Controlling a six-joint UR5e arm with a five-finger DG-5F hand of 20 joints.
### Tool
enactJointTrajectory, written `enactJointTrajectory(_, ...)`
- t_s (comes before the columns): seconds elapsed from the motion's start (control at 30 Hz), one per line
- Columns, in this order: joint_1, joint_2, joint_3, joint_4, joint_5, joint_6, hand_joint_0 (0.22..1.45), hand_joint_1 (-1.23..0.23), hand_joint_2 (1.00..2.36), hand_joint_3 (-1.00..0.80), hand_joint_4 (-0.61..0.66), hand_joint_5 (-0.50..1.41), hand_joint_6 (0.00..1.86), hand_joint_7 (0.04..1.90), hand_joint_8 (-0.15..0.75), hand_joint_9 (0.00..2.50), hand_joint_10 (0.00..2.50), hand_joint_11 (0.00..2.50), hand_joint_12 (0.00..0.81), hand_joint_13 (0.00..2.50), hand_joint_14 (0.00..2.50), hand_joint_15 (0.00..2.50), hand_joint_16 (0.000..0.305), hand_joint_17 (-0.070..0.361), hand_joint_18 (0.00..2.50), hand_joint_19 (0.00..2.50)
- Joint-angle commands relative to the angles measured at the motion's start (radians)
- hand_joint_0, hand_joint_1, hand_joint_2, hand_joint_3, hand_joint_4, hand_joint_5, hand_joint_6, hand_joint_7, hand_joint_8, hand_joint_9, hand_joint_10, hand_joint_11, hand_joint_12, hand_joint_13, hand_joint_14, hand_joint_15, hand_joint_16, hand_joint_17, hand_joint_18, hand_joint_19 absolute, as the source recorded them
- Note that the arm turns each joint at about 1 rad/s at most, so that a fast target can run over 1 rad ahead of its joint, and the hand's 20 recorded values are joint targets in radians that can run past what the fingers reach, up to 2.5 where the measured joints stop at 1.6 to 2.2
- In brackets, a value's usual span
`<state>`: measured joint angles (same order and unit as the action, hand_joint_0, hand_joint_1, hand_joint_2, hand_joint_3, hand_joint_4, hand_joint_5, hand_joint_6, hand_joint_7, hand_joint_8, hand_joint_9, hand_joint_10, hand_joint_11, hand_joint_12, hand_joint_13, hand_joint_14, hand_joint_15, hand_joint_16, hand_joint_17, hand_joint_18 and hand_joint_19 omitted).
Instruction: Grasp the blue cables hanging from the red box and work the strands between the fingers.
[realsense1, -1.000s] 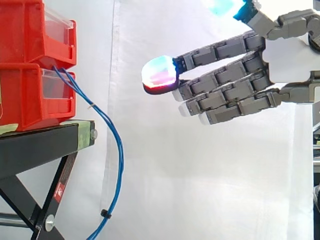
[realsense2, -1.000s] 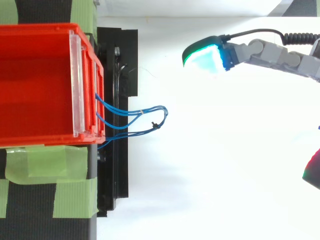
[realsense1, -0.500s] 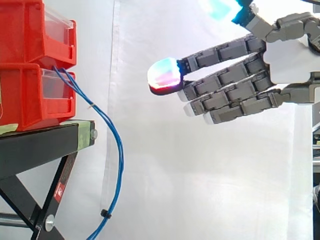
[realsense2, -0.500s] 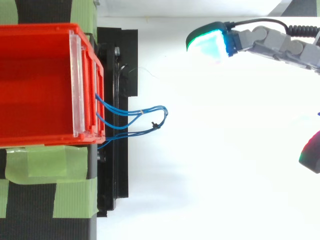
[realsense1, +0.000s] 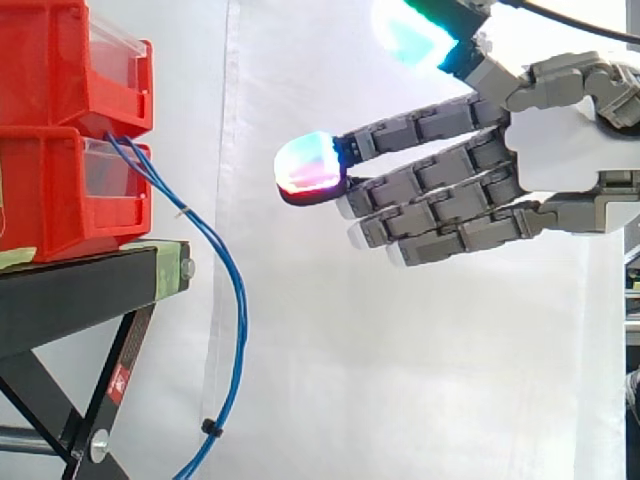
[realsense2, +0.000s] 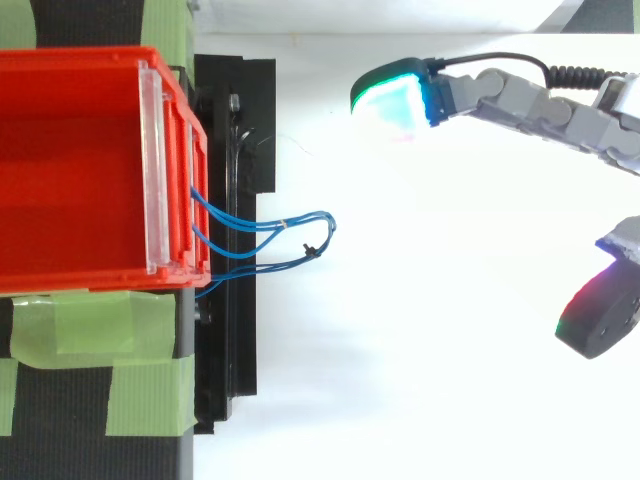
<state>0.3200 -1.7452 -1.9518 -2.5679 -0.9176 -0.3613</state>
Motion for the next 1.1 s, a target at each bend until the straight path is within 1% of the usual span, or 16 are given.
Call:
enactJointTrajectory(0.0,0.005,-0.002,-0.001,0.011,0.009,-0.018,0.60,-0.51,1.00,-1.00,0.14,-0.39,0.01,0.69,0.236,0.00,0.00,0.00,0.346,0.00,0.00,0.10,0.067,0.151,0.00,0.03)
enactJointTrajectory(0.03,0.005,-0.002,0.001,0.011,0.014,-0.022,0.60,-0.51,1.00,-1.00,0.14,-0.39,0.01,0.69,0.236,0.00,0.00,0.00,0.345,0.00,0.00,0.11,0.067,0.150,0.00,0.03)
enactJointTrajectory(0.13,0.008,-0.023,0.001,0.012,0.022,-0.021,0.60,-0.51,1.00,-1.00,0.14,-0.39,0.01,0.69,0.234,0.00,0.00,0.00,0.344,0.00,0.00,0.10,0.067,0.151,0.00,0.04)
enactJointTrajectory(0.17,0.010,-0.048,0.001,0.020,0.022,-0.008,0.60,-0.51,1.00,-1.00,0.14,-0.39,0.01,0.69,0.234,0.00,0.00,0.00,0.345,0.00,0.00,0.10,0.067,0.150,0.00,0.03)
enactJointTrajectory(0.2,0.010,-0.071,0.001,0.031,0.022,0.012,0.60,-0.51,1.00,-1.00,0.14,-0.39,0.01,0.69,0.235,0.00,0.00,0.00,0.345,0.00,0.00,0.11,0.067,0.150,0.00,0.04)
enactJointTrajectory(0.23,0.011,-0.099,0.001,0.057,0.020,0.053,0.60,-0.51,1.00,-1.00,0.14,-0.39,0.01,0.69,0.236,0.00,0.00,0.00,0.345,0.00,0.00,0.11,0.067,0.150,0.00,0.04)
enactJointTrajectory(0.33,0.011,-0.149,0.010,0.107,0.020,0.125,0.60,-0.51,1.00,-1.00,0.14,-0.39,0.01,0.69,0.235,0.00,0.00,0.00,0.345,0.00,0.00,0.11,0.067,0.151,0.00,0.03)
enactJointTrajectory(0.37,0.011,-0.158,0.014,0.115,0.019,0.133,0.60,-0.51,1.00,-1.00,0.14,-0.39,0.01,0.69,0.236,0.00,0.00,0.00,0.345,0.00,0.00,0.11,0.067,0.151,0.00,0.04)
enactJointTrajectory(0.4,0.011,-0.178,0.028,0.123,0.019,0.151,0.60,-0.51,1.00,-1.00,0.14,-0.39,0.01,0.69,0.236,0.00,0.00,0.00,0.345,0.00,0.00,0.11,0.067,0.151,0.00,0.04)
enactJointTrajectory(0.47,0.011,-0.195,0.050,0.114,0.019,0.154,0.60,-0.51,1.00,-1.00,0.14,-0.39,0.01,0.69,0.240,0.00,0.00,0.00,0.345,0.00,0.00,0.11,0.067,0.151,0.00,0.04)
enactJointTrajectory(0.67,0.011,-0.195,0.067,0.098,0.019,0.137,0.60,-0.51,1.00,-1.00,0.15,-0.38,0.01,0.69,0.243,0.02,0.00,0.00,0.345,0.00,0.00,0.10,0.067,0.150,0.00,0.04)
enactJointTrajectory(0.8,0.011,-0.195,0.065,0.095,0.022,0.128,0.61,-0.51,1.00,-1.00,0.14,-0.38,0.01,0.69,0.245,0.02,0.00,0.00,0.345,0.00,0.00,0.11,0.067,0.151,0.00,0.04)
enactJointTrajectory(0.93,0.013,-0.198,0.065,0.098,0.022,0.101,0.61,-0.51,1.00,-1.00,0.14,-0.38,0.01,0.69,0.247,0.02,0.00,0.00,0.346,0.00,0.00,0.12,0.067,0.151,0.00,0.04)
enactJointTrajectory(0.97,0.013,-0.215,0.067,0.104,0.020,0.093,0.61,-0.51,1.00,-1.00,0.14,-0.38,0.01,0.69,0.246,0.02,0.00,0.00,0.345,0.00,0.00,0.11,0.067,0.151,0.00,0.05)
enactJointTrajectory(1.0,0.011,-0.220,0.068,0.109,0.020,0.093,0.61,-0.51,1.00,-1.00,0.14,-0.38,0.01,0.70,0.246,0.02,0.00,0.00,0.345,0.00,0.00,0.11,0.067,0.151,0.00,0.05)
enactJointTrajectory(1.07,0.011,-0.247,0.079,0.143,0.022,0.097,0.61,-0.51,1.00,-1.00,0.15,-0.38,0.01,0.69,0.246,0.03,0.00,0.00,0.346,0.00,0.00,0.11,0.067,0.151,0.00,0.05)
